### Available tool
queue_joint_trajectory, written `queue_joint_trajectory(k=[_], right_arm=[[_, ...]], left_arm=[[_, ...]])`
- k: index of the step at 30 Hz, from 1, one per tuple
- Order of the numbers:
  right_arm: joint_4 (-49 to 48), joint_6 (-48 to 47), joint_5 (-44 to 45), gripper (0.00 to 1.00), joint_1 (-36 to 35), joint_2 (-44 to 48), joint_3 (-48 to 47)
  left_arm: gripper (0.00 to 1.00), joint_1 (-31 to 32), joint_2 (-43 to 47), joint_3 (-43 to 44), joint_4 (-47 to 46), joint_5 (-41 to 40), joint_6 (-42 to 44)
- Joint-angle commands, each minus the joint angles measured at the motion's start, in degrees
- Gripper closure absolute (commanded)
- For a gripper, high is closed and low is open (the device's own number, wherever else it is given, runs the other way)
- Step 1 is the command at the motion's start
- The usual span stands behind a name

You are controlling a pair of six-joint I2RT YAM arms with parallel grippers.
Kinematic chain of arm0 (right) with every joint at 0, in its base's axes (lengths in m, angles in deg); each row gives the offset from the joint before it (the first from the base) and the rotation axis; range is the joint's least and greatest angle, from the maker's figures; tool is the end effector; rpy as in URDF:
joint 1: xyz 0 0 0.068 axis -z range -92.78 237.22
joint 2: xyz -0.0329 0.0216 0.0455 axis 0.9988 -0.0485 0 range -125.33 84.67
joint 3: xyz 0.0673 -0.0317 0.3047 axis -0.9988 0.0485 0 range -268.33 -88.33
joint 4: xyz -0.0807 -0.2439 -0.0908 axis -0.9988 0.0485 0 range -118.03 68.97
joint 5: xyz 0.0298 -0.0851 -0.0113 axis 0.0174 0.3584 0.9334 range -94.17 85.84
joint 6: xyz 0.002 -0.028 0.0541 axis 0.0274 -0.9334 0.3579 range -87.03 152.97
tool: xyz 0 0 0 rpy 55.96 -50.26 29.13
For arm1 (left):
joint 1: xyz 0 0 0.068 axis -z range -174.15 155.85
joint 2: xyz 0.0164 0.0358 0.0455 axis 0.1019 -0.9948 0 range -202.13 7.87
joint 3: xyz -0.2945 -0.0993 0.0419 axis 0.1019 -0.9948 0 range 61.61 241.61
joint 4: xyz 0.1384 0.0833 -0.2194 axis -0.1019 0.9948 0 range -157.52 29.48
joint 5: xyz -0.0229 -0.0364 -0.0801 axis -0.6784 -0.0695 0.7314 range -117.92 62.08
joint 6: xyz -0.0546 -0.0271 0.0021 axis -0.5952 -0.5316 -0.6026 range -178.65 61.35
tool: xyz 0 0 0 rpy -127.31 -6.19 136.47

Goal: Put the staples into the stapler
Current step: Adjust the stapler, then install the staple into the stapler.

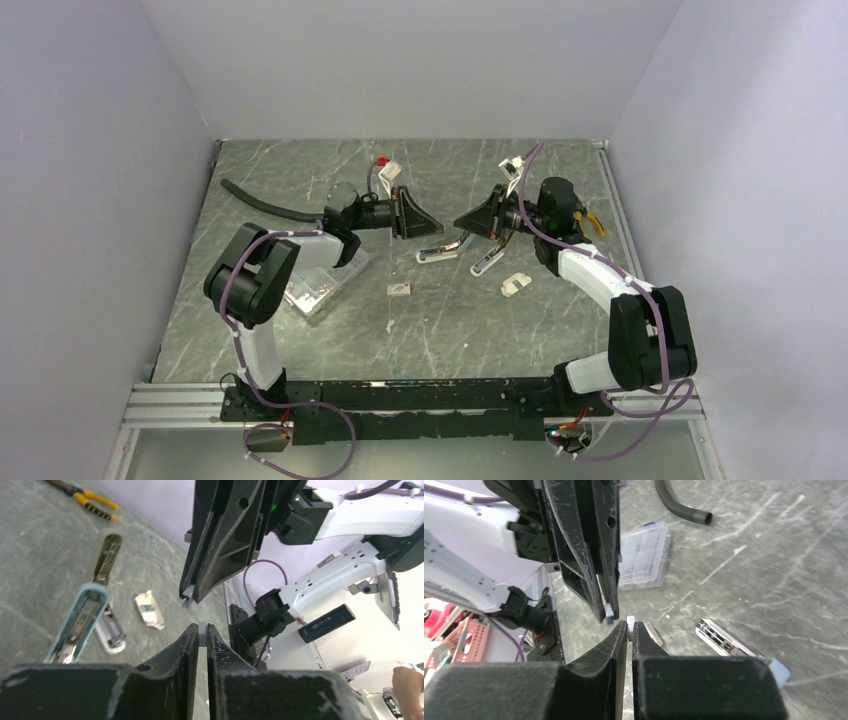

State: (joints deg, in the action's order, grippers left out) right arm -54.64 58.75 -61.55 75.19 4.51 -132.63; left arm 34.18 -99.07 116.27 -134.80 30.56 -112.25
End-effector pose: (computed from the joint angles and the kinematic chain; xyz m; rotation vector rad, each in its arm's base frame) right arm 0.2934 0.1018 0.2974 -0.5736 1.7570 1.3294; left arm 0.3408 -0.2279 0.2652 0.6858 1.5791 -1.7763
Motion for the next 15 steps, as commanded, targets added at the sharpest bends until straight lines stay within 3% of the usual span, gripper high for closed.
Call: queue_joint_trajectory(k=[1, 3, 7, 9, 15], right_arm=[[5.0, -4.2, 5.2, 1.00, -0.6, 0.4, -2.4], [7.5, -5.8, 6.8, 1.00, -1.7, -0.3, -3.3], [11.9, -8.3, 10.5, 1.00, -4.2, -2.4, -5.5], [13.6, -8.7, 11.9, 1.00, -5.4, -4.1, -6.9], [21.2, -10.2, 18.4, 1.00, -9.8, -10.9, -12.5]], left_arm=[[0.84, -3.7, 4.7, -0.7, 11.5, 1.7, 9.8], [0.84, -5.0, 6.7, -1.0, 22.7, 0.7, 17.0], [0.83, -5.8, 10.0, 2.3, 55.8, -1.3, 35.8], [0.84, -6.2, 11.2, 4.8, 67.8, -3.5, 44.9], [0.85, -8.7, 15.2, 5.0, 83.0, -8.4, 59.8]])
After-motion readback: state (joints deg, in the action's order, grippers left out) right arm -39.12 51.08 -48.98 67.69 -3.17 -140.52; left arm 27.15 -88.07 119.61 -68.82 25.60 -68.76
